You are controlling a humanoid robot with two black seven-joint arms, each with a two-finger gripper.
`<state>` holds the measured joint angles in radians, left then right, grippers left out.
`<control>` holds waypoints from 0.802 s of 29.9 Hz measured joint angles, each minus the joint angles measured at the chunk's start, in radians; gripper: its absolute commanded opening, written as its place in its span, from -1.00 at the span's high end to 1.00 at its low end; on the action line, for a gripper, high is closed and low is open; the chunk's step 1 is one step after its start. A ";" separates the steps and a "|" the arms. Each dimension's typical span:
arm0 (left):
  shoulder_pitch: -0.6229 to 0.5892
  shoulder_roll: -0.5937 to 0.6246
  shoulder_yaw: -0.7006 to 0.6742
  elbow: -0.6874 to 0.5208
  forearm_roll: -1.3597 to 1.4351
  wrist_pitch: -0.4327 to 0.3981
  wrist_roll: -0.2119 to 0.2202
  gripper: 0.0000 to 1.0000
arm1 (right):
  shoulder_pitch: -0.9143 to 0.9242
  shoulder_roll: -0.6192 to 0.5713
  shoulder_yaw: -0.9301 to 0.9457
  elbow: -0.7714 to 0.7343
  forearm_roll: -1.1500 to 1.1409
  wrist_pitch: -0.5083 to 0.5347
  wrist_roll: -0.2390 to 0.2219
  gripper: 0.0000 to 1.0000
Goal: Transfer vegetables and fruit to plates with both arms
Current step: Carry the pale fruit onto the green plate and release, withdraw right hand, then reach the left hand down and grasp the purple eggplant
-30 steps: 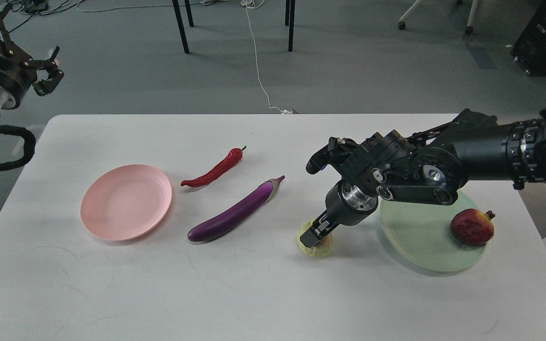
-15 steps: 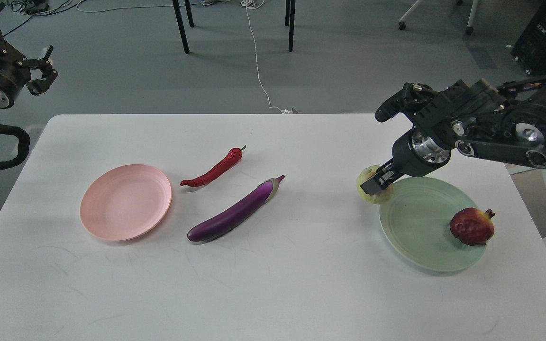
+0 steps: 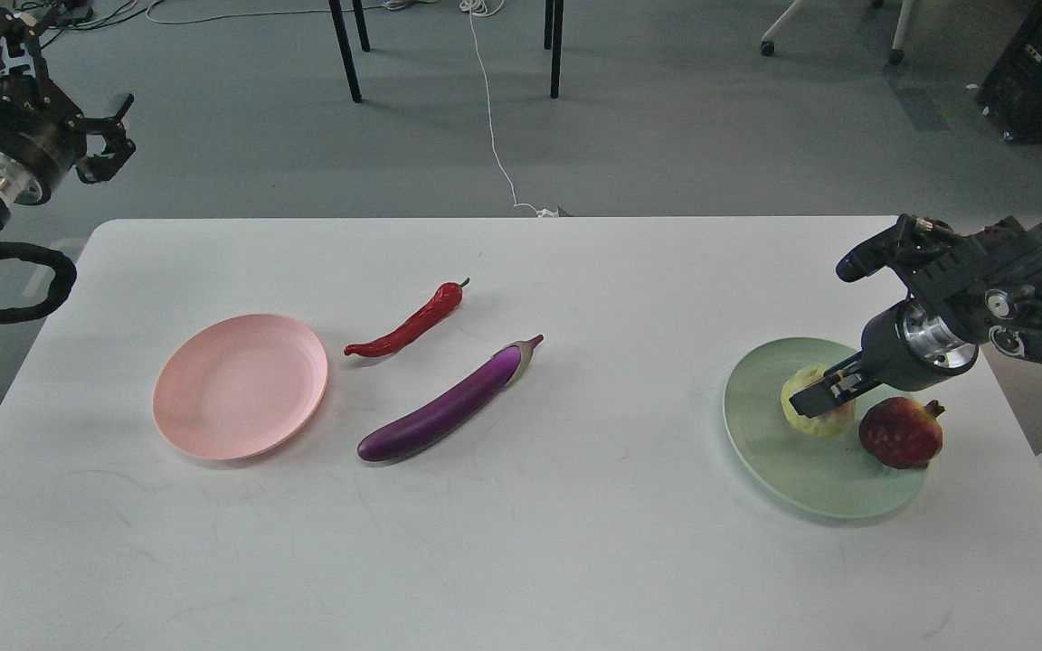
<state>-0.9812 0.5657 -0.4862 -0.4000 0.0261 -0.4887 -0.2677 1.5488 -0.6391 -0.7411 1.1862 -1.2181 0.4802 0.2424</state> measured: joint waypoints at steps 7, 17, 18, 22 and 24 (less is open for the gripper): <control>-0.019 0.027 0.002 -0.176 0.263 0.000 -0.002 -0.96 | -0.047 -0.055 0.186 -0.049 0.033 0.004 -0.002 -0.95; 0.000 0.088 0.013 -0.677 0.839 0.035 -0.003 -0.96 | -0.219 -0.068 0.550 -0.302 0.300 -0.012 0.005 -0.97; 0.007 0.088 0.023 -0.724 0.927 0.059 -0.002 -0.96 | -0.247 -0.066 0.605 -0.333 0.340 -0.012 0.005 -0.98; 0.041 0.082 0.105 -0.820 1.307 0.162 -0.002 -0.91 | -0.337 -0.049 0.791 -0.459 0.457 -0.007 0.008 -0.99; 0.060 0.071 0.155 -0.835 1.474 0.224 -0.015 -0.90 | -0.360 -0.022 0.874 -0.519 0.498 -0.004 0.011 -0.99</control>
<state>-0.9211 0.6368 -0.3309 -1.2354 1.5005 -0.2643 -0.2827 1.1884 -0.6606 0.1332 0.6675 -0.7197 0.4758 0.2532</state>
